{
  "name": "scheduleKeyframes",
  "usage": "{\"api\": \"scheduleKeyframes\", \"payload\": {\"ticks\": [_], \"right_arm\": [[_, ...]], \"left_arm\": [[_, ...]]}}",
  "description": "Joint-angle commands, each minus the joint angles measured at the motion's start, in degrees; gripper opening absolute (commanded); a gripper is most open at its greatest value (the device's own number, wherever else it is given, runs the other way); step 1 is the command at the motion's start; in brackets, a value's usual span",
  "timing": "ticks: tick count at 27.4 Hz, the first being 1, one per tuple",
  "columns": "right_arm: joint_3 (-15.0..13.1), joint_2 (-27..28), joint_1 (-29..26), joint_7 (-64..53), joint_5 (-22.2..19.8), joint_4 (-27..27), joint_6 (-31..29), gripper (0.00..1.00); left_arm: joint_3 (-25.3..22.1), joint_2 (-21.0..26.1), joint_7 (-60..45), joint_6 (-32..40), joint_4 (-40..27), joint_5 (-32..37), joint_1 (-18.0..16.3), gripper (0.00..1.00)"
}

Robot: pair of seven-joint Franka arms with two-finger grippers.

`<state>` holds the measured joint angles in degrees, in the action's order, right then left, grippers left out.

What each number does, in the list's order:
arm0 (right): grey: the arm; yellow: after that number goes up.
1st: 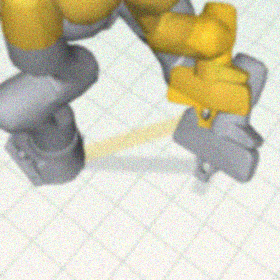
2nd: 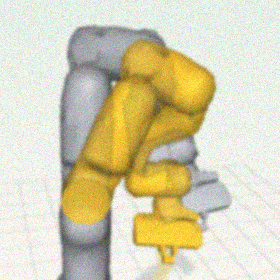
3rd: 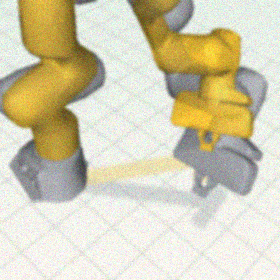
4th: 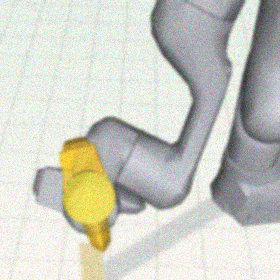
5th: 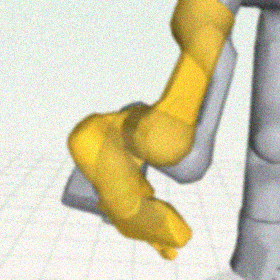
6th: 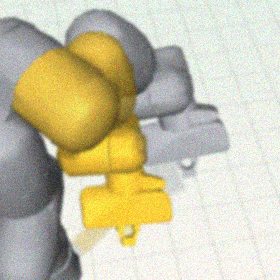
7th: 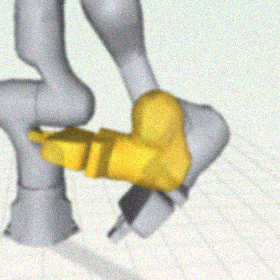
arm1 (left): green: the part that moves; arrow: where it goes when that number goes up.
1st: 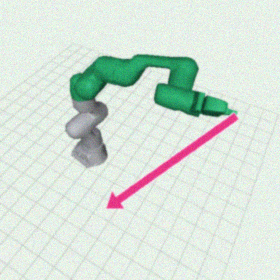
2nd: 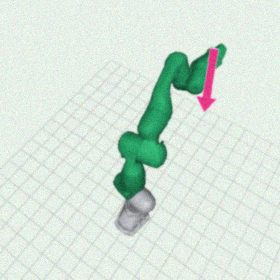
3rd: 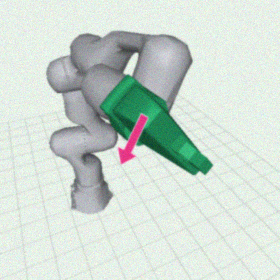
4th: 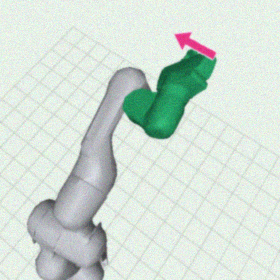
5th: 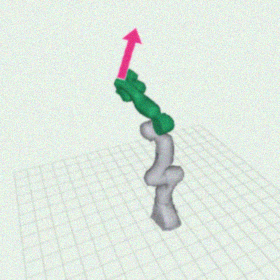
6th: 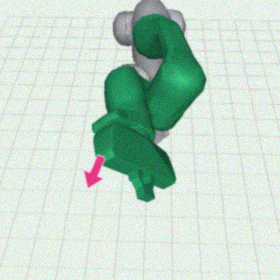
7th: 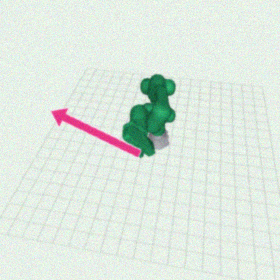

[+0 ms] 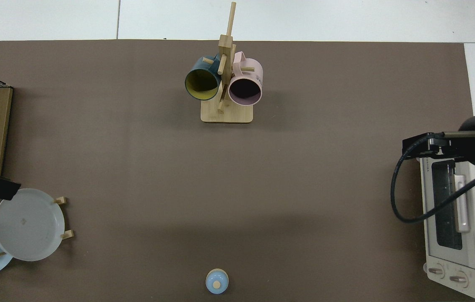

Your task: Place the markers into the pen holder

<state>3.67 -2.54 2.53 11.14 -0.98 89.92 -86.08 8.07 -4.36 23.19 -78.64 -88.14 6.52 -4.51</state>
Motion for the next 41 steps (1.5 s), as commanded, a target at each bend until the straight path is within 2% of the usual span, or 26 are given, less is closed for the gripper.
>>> {"api": "scheduleKeyframes", "payload": {"ticks": [1, 7, 15, 35, 41], "right_arm": [[0.4, -1.1, -0.7, 0.0, 1.2, 1.3, -1.5, 1.0], [0.4, -1.1, -0.7, 0.0, 1.2, 1.3, -1.5, 1.0], [0.4, -1.1, -0.7, 0.0, 1.2, 1.3, -1.5, 1.0], [0.4, -1.1, -0.7, 0.0, 1.2, 1.3, -1.5, 1.0], [0.3, -1.1, -0.7, 0.0, 1.2, 1.3, -1.5, 1.0]], "left_arm": [[0.7, 0.6, -7.5, 0.1, 2.0, -3.4, 0.5, 1.0], [0.2, 2.6, -7.7, 0.3, 4.5, -6.6, 0.6, 1.0], [-2.9, 6.8, -8.4, 2.4, 11.5, -6.6, 4.6, 1.0], [-6.4, 4.1, -8.3, 2.4, 9.4, -5.8, 5.7, 1.0], [-6.6, 1.0, -8.5, 1.3, 4.6, -5.6, 6.1, 1.0]]}}
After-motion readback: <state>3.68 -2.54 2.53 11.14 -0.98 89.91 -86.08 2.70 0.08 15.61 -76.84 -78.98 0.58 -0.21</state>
